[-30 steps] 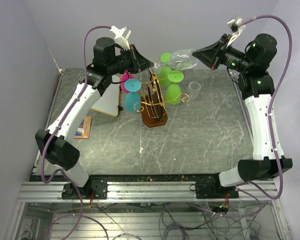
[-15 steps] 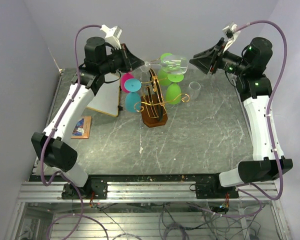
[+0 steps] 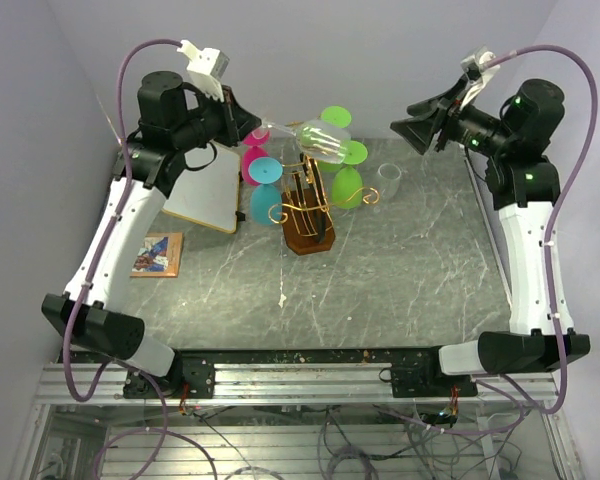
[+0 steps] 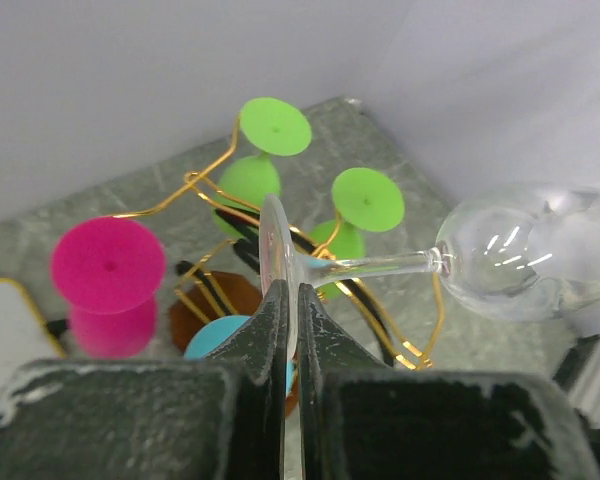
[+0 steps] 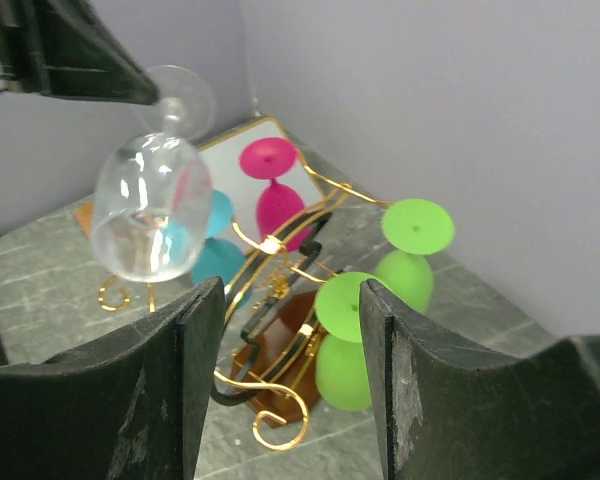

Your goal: Place the wine glass upside down on the wine glass rack

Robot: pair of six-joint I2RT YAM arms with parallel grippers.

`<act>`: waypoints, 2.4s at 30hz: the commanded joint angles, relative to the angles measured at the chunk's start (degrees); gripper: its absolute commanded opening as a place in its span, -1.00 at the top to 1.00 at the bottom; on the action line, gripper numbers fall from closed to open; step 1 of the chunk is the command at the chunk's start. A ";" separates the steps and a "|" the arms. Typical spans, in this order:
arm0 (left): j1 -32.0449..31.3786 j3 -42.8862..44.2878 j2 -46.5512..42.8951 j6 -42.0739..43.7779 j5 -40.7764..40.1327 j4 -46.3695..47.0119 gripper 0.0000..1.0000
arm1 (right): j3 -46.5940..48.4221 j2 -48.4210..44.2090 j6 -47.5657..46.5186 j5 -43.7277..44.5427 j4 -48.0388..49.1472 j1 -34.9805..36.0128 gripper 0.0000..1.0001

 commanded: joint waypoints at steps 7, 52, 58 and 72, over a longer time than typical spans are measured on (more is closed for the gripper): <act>-9.57 6.65 -9.01 39.05 -1.85 -20.49 0.86 | -1.63 -3.54 1.03 1.59 1.38 -7.25 -0.12; -38.67 -8.53 -5.49 60.91 -45.08 -18.74 0.86 | -16.48 -8.21 4.64 -1.61 9.93 -16.43 -0.15; -38.64 -10.26 -5.71 62.16 -47.46 -17.66 0.86 | -16.80 -8.16 4.71 -1.83 10.24 -16.61 -0.15; -38.72 -12.85 -6.09 63.91 -51.32 -15.54 0.86 | -16.95 -8.03 4.62 -2.28 10.36 -16.70 -0.16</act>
